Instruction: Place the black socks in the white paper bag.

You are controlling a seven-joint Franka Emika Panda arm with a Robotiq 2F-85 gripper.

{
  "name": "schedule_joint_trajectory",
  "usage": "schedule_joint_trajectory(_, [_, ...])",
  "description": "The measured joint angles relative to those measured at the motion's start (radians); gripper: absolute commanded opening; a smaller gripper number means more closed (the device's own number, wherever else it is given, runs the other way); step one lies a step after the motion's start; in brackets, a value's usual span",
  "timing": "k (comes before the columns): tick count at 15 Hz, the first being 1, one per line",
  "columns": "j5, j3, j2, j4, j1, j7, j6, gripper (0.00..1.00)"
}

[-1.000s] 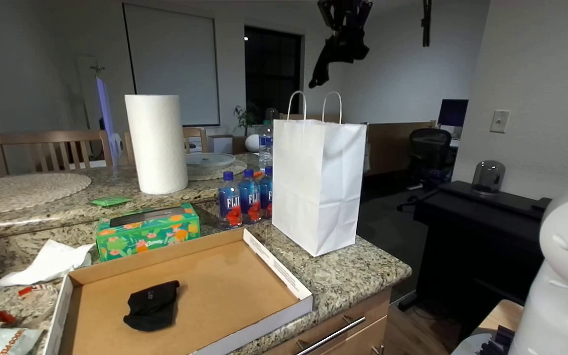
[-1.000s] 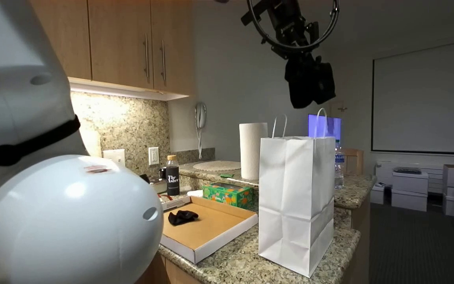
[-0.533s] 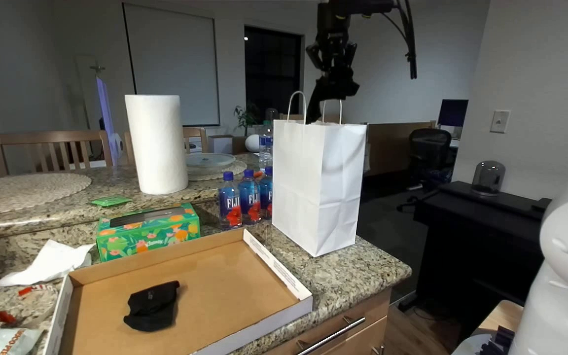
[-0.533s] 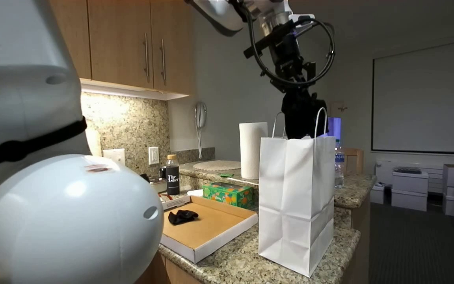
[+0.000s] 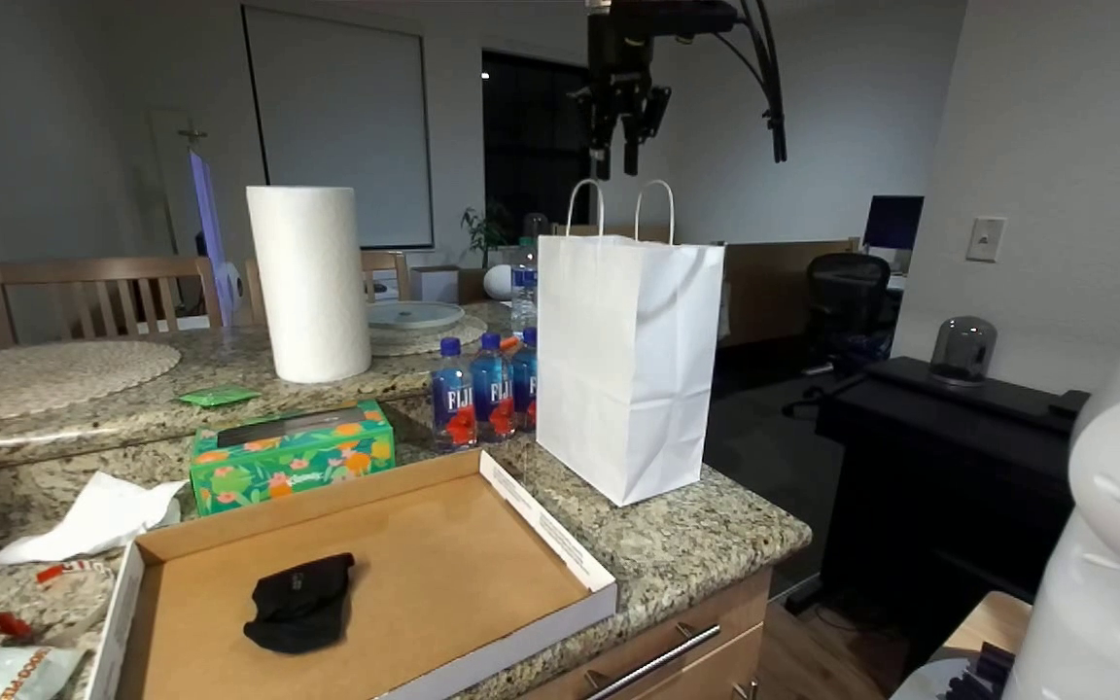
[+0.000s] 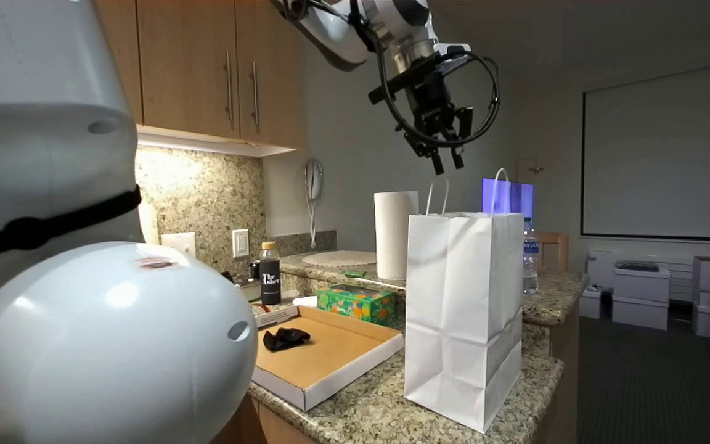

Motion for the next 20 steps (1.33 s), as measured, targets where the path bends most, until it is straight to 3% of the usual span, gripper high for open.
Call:
schedule_joint_trajectory(4, [0.016,0.019,-0.038,0.093,0.009,0.016,-0.020,0.99])
schedule_joint_trajectory(9, [0.028,0.168,-0.054,0.218,0.115,0.050,-0.061,1.00])
schedule_joint_trajectory(14, [0.060,0.318,0.098,0.251,0.239,0.081,-0.051,1.00])
schedule_joint_trajectory(17, [0.058,0.357,0.237,0.244,0.303,0.118,0.003,1.00])
schedule_joint_trajectory(20, [0.056,0.353,0.372,0.201,0.355,0.178,0.108,1.00])
